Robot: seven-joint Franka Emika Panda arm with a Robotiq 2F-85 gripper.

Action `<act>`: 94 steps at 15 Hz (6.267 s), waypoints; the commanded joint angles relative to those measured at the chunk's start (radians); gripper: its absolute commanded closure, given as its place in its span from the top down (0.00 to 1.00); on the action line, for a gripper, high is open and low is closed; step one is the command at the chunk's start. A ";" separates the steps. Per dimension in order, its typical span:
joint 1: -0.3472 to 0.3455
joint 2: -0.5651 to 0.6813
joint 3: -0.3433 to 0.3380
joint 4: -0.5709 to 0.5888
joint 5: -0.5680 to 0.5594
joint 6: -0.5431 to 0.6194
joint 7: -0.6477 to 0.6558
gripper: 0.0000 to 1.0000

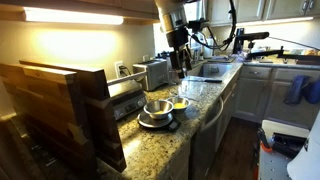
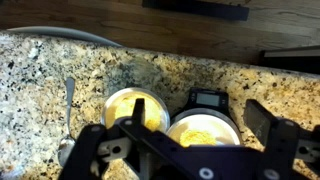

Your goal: Use the spoon on the counter to scoop some of the contents in the bowl on the left into the bowl on the right

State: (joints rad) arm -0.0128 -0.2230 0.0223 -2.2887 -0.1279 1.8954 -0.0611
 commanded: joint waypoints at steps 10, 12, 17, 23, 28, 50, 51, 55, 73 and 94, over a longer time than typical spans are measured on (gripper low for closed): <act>-0.025 0.015 -0.061 0.010 -0.001 0.050 -0.051 1.00; -0.044 0.041 -0.093 0.022 -0.006 0.071 -0.085 1.00; -0.092 0.146 -0.156 0.053 -0.026 0.219 -0.176 1.00; -0.131 0.255 -0.180 0.103 -0.022 0.327 -0.218 1.00; -0.130 0.266 -0.173 0.109 -0.010 0.312 -0.206 1.00; -0.315 0.660 -0.174 0.331 0.134 0.621 -0.409 1.00; -0.321 0.677 -0.169 0.347 0.135 0.618 -0.410 1.00; -0.309 0.693 -0.175 0.356 0.103 0.604 -0.368 1.00; -0.307 0.786 -0.153 0.407 0.101 0.585 -0.348 1.00; -0.368 0.820 -0.100 0.489 0.166 0.427 -0.412 0.06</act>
State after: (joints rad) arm -0.3511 0.5864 -0.0969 -1.8165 0.0168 2.3759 -0.4403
